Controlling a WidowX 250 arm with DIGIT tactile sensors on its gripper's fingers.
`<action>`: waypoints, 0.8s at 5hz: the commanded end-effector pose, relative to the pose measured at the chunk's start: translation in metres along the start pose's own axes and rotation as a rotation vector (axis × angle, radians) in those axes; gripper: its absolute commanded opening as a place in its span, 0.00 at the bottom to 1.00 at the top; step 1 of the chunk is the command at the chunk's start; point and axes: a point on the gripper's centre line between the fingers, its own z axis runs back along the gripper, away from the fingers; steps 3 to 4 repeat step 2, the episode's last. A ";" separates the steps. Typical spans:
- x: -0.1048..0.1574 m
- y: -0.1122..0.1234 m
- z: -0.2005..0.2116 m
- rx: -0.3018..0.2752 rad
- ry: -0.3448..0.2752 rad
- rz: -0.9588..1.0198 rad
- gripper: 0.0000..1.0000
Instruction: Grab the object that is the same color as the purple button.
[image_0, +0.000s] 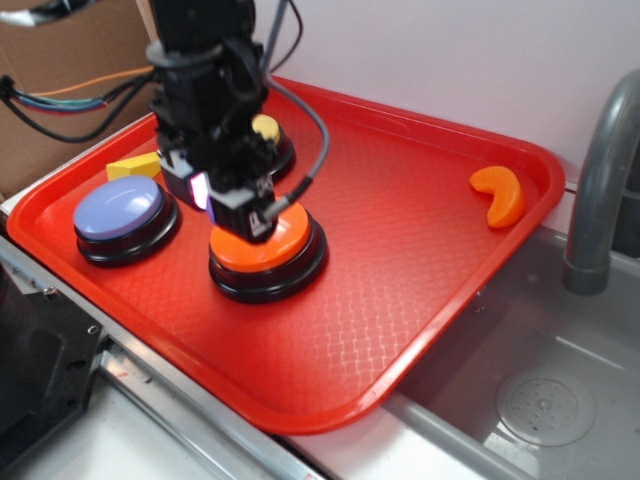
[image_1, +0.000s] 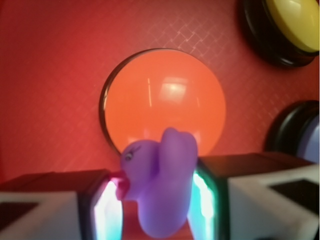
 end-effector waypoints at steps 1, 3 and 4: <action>0.051 0.041 0.084 0.047 -0.101 0.012 0.00; 0.058 0.044 0.084 0.087 -0.108 0.005 0.00; 0.058 0.044 0.084 0.087 -0.108 0.005 0.00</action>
